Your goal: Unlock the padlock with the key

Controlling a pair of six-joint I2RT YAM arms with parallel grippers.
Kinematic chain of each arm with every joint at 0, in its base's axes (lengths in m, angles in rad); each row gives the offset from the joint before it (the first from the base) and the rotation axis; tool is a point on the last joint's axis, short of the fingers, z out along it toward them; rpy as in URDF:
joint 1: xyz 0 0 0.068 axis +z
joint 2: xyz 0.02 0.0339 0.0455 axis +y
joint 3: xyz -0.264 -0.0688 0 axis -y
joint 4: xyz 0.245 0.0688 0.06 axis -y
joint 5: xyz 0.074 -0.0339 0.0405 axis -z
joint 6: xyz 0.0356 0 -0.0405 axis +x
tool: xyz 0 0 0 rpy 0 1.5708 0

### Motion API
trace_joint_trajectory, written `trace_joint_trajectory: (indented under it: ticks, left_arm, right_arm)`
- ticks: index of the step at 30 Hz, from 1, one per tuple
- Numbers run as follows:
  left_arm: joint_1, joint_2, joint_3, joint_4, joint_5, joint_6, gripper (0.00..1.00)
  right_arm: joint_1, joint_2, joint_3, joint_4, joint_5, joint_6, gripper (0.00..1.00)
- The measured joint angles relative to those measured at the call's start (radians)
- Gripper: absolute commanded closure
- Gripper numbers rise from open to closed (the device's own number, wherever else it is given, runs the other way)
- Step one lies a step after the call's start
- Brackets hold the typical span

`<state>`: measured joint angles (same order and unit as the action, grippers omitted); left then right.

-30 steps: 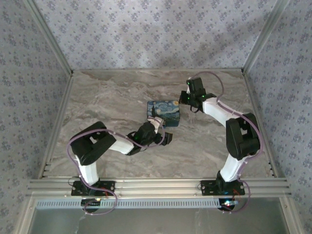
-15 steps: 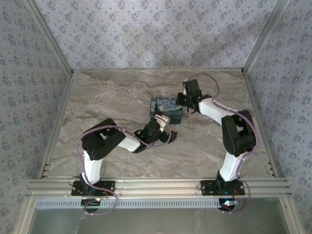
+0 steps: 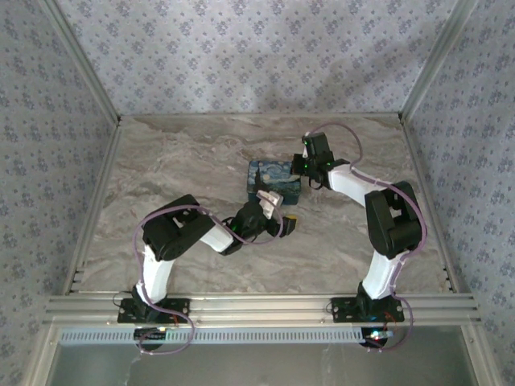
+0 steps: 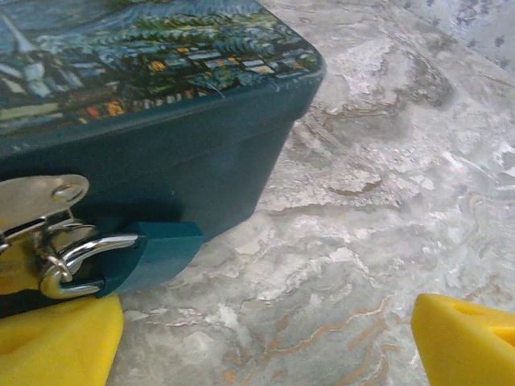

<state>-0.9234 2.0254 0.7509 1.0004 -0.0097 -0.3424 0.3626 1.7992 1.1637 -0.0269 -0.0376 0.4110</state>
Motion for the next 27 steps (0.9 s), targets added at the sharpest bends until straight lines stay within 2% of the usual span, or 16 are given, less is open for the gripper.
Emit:
trace_joint_trajectory:
  ticks: [8,12,15,19,25,27]
  left_arm:
    - [0.001,0.0,0.0,-0.001,-0.159,-0.087,0.07]
    - [0.006,0.002,0.001,0.003,-0.158,-0.088,0.09]
    - [0.013,0.008,0.001,0.02,-0.119,-0.072,0.14]
    - [0.04,0.02,0.001,0.066,-0.008,-0.066,0.19]
    - [0.09,0.042,-0.002,0.126,0.112,-0.119,0.29]
    - [0.105,0.049,-0.002,0.145,0.133,-0.151,0.29]
  right_arm:
    - [0.0,-0.009,-0.021,0.026,-0.003,0.009,1.0]
    - [0.0,-0.012,-0.025,0.028,-0.003,0.01,1.0]
    - [0.0,-0.016,-0.031,0.032,-0.003,0.01,1.0]
    - [0.0,-0.021,-0.04,0.038,-0.002,0.011,1.0]
    - [0.0,-0.026,-0.048,0.043,-0.002,0.016,1.0]
    - [0.0,-0.027,-0.05,0.045,-0.002,0.018,1.0]
